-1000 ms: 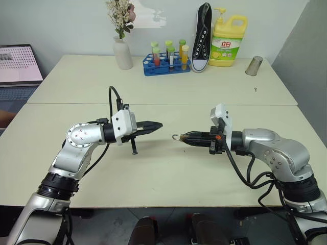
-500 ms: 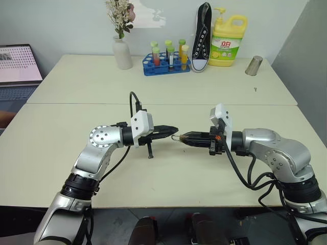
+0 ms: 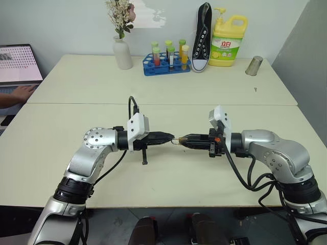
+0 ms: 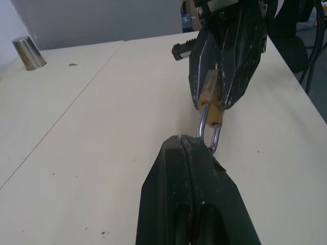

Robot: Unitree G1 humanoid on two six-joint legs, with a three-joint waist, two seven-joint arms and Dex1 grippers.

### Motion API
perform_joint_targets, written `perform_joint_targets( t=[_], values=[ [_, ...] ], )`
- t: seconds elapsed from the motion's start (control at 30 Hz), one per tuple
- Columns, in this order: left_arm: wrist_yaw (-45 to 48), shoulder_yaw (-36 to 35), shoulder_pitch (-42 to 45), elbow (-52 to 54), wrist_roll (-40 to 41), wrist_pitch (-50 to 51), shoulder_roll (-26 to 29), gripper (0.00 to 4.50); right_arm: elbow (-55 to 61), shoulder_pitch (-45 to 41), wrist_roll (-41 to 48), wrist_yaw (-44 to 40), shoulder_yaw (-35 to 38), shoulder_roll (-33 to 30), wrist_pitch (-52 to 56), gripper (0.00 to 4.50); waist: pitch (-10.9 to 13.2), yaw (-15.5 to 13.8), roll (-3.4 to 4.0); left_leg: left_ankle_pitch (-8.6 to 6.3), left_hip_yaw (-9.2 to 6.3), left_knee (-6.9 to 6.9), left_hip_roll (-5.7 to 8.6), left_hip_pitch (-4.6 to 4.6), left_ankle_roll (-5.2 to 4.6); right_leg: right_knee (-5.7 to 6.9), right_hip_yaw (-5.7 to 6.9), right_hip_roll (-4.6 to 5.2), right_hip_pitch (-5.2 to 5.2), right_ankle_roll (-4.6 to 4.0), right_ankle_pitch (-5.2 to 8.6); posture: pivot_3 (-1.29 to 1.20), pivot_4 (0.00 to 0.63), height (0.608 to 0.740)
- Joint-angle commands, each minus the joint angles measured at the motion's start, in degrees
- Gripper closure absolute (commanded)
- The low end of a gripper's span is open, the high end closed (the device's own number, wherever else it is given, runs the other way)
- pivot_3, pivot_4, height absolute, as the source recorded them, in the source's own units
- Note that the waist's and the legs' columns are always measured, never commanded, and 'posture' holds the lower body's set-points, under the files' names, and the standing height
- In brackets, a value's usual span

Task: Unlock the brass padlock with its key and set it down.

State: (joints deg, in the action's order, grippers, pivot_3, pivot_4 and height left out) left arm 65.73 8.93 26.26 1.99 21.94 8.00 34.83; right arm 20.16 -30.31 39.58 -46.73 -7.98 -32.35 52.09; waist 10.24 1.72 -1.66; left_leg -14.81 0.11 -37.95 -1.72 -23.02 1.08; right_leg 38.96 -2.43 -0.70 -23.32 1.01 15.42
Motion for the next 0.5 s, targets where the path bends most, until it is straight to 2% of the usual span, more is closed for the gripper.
perform_joint_targets(
  t=[0.03,0.5],
  values=[
    [0.6,0.3,-0.2,0.0,-1.2,-1.3,-0.7,4.5,1.9,-0.7,1.3,0.0,2.4,0.6,-1.1,4.36,0.0,0.0,0.0,0.0,0.0,0.0,0.0,0.0,0.0,0.0,0.0,0.0,0.0,0.0,0.0,0.0,0.15,0.74],
    [-0.3,-1.1,-0.9,0.0,-0.8,-0.8,-3.6,4.5,2.2,-0.5,3.5,-0.2,3.1,1.1,-0.4,4.36,0.0,0.0,0.0,0.0,0.0,0.0,0.0,0.0,0.0,0.0,-0.01,0.0,0.0,0.0,0.0,0.0,0.15,0.74]
  ],
)
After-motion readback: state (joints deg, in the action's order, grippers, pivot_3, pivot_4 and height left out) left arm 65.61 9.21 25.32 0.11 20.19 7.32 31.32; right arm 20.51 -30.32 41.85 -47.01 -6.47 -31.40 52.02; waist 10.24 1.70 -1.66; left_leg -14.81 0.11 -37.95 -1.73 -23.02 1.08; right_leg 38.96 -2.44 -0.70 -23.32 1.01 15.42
